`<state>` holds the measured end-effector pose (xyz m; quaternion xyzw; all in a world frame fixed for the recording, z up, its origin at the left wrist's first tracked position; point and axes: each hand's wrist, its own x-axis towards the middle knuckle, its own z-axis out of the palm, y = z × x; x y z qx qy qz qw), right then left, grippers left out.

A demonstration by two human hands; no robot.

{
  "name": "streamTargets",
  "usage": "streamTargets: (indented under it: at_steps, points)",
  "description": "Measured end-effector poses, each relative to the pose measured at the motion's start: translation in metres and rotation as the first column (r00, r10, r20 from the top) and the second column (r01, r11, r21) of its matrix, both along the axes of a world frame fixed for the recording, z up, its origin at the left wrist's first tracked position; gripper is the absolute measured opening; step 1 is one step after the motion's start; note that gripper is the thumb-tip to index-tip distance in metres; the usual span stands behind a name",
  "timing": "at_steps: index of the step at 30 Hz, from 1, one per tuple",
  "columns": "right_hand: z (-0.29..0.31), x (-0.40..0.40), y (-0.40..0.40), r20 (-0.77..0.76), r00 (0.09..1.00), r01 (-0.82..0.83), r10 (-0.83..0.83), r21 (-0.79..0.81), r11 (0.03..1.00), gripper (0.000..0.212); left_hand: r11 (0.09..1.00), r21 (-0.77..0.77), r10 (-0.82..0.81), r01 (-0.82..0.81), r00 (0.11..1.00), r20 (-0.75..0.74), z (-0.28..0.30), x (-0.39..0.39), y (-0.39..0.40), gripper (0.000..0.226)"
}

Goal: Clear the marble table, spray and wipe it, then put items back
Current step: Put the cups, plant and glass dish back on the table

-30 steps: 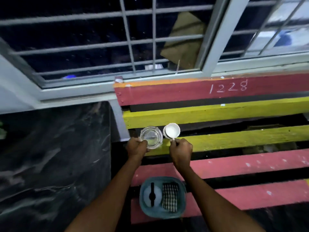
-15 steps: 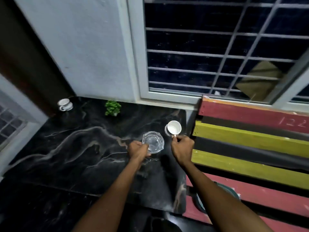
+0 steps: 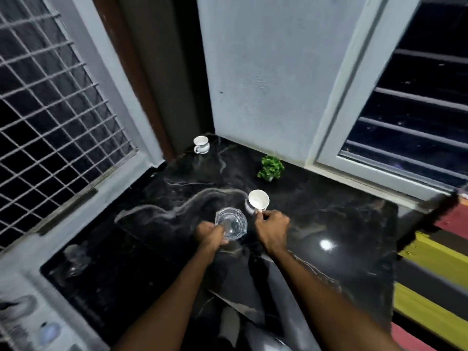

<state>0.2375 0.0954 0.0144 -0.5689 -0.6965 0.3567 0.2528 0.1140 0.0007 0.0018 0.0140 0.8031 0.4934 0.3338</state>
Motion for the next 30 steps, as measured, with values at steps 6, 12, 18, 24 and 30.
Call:
streamTargets:
  at_steps: [6,12,18,24,30]
  points:
    - [-0.011,-0.095,0.016,0.016,0.999,0.039,-0.038,-0.099,0.994,0.026,0.994,-0.100,-0.041,0.039,0.999,-0.016,-0.005,-0.095,0.011,0.015]
    - [-0.017,-0.164,0.035,0.055,0.998,0.042,-0.036,-0.113,0.993,0.024,0.996,-0.066,-0.052,0.055,0.998,0.045,-0.011,-0.160,0.034,0.020]
    - [-0.030,-0.235,0.062,0.107,0.993,0.068,-0.053,-0.138,0.988,0.029,0.996,-0.073,-0.042,0.049,0.994,0.096,-0.038,-0.213,0.050,0.004]
    - [-0.038,-0.310,0.094,0.170,0.974,0.178,-0.149,-0.171,0.969,0.030,0.981,-0.114,-0.136,0.158,0.974,0.183,-0.057,-0.287,0.081,0.020]
    - [-0.040,-0.369,0.125,0.188,0.941,0.315,-0.281,-0.186,0.931,0.032,0.966,-0.126,-0.203,0.224,0.966,0.158,-0.068,-0.344,0.105,0.017]
